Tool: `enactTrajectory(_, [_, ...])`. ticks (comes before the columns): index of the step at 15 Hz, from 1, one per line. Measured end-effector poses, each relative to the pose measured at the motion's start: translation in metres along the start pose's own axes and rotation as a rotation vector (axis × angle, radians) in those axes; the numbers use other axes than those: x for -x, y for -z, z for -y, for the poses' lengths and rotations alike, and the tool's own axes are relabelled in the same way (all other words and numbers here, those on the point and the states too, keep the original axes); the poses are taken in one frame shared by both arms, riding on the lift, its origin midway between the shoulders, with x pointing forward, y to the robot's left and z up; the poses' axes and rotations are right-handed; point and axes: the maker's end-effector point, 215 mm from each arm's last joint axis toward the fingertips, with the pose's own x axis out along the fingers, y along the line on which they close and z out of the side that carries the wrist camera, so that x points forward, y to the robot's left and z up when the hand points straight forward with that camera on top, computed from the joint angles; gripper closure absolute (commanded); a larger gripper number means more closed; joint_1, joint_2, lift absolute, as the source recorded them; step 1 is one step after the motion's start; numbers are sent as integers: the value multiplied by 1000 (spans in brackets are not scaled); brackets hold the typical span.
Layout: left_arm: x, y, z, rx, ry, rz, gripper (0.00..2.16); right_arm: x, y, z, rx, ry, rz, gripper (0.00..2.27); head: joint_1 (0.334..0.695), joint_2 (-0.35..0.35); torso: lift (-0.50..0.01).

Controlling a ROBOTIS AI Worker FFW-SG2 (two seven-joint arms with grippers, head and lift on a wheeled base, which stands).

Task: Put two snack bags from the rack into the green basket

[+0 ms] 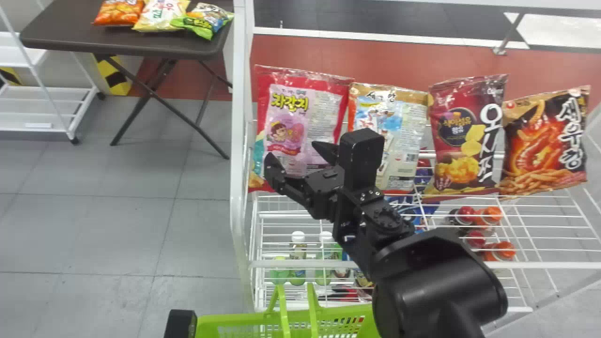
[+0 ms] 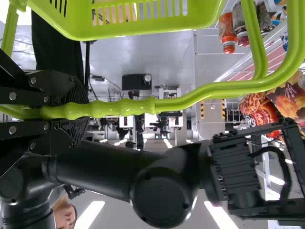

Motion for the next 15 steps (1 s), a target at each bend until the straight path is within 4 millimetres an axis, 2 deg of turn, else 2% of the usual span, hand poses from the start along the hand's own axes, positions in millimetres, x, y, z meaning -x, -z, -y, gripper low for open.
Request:
enactTrajectory(1, [1,-2,-1,-1,-2,2,1477,-7,3,3,8,2,-9,259,695,-35,-6])
enactTrajectory(2, [1,-3,-2,-2,-3,3,1477,-12,5,6,14,4,-17,532,695,-34,-6])
enactTrajectory(3, [2,-4,-2,0,-4,5,1477,-19,7,9,21,2,-26,1082,695,-32,-6])
enactTrajectory(4, [3,-5,-4,2,-5,7,1477,-24,8,8,28,-17,-37,1774,695,-30,-6])
enactTrajectory(5, [3,-6,-4,3,-5,9,1474,-28,9,7,31,-35,-48,2202,695,-18,-6])
enactTrajectory(7, [4,-8,-5,3,-8,11,1474,-30,8,2,30,-64,-56,2246,695,-11,-6])
enactTrajectory(10, [3,-9,-6,6,-6,12,1477,-22,-3,-10,38,-102,-32,2246,695,2,-6])
enactTrajectory(13, [1,-9,-4,5,0,9,1474,-2,-16,-22,23,-117,-3,2246,695,4,-6])
enactTrajectory(15, [0,-8,-3,4,4,6,1474,17,-17,-25,16,-134,-8,2246,695,-9,-6])
